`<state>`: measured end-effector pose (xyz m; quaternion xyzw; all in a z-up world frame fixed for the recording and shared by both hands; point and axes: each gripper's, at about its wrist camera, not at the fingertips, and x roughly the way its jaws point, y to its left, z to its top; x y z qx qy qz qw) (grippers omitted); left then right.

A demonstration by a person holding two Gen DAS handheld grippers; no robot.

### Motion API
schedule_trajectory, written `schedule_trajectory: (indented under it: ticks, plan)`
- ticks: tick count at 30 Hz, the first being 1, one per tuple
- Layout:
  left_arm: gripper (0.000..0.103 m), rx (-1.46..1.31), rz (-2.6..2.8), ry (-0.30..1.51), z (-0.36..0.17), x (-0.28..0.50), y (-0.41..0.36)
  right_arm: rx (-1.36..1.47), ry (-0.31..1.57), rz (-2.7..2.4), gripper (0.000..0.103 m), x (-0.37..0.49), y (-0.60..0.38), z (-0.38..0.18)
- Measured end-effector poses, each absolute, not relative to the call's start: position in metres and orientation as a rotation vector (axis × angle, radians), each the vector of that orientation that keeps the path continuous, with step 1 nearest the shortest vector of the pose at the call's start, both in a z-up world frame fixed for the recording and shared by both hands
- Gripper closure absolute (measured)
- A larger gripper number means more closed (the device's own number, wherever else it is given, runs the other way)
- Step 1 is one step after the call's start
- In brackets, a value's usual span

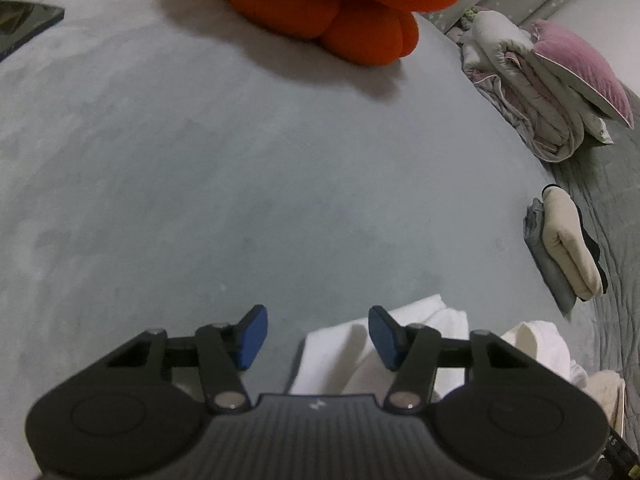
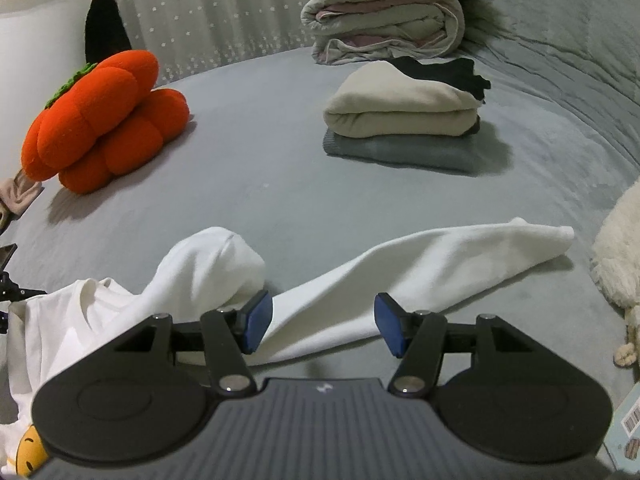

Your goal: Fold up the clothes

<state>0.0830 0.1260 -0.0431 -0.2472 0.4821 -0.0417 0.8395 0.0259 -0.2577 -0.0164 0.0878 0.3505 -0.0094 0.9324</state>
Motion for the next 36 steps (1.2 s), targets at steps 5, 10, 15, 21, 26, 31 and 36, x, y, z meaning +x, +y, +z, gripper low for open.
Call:
schedule_trajectory:
  ticks: [5, 10, 15, 21, 26, 31, 36]
  plan:
    - [0.060, -0.445, -0.144, 1.045, -0.045, 0.077, 0.107, 0.128, 0.737, -0.017, 0.042, 0.033, -0.247, -0.023]
    - [0.088, -0.422, -0.145, 1.049, -0.047, 0.066, 0.099, 0.064, 0.763, -0.013, 0.042, 0.037, -0.236, -0.034]
    - [0.096, -0.496, -0.102, 0.991, -0.039, 0.059, 0.106, -0.005, 0.767, -0.002, 0.042, 0.039, -0.224, -0.042]
    - [0.096, -0.499, -0.028, 0.829, -0.010, 0.046, 0.128, -0.077, 0.771, 0.006, 0.042, 0.043, -0.214, -0.051]
    - [0.096, -0.449, 0.121, 0.700, 0.010, 0.037, 0.151, -0.082, 0.776, 0.002, 0.042, 0.045, -0.214, -0.053]
    - [0.096, -0.416, 0.257, 0.655, 0.017, 0.034, 0.177, -0.096, 0.774, 0.001, 0.042, 0.045, -0.213, -0.053]
    - [0.096, -0.387, 0.346, 0.687, 0.010, 0.033, 0.195, -0.108, 0.772, 0.000, 0.042, 0.045, -0.213, -0.053]
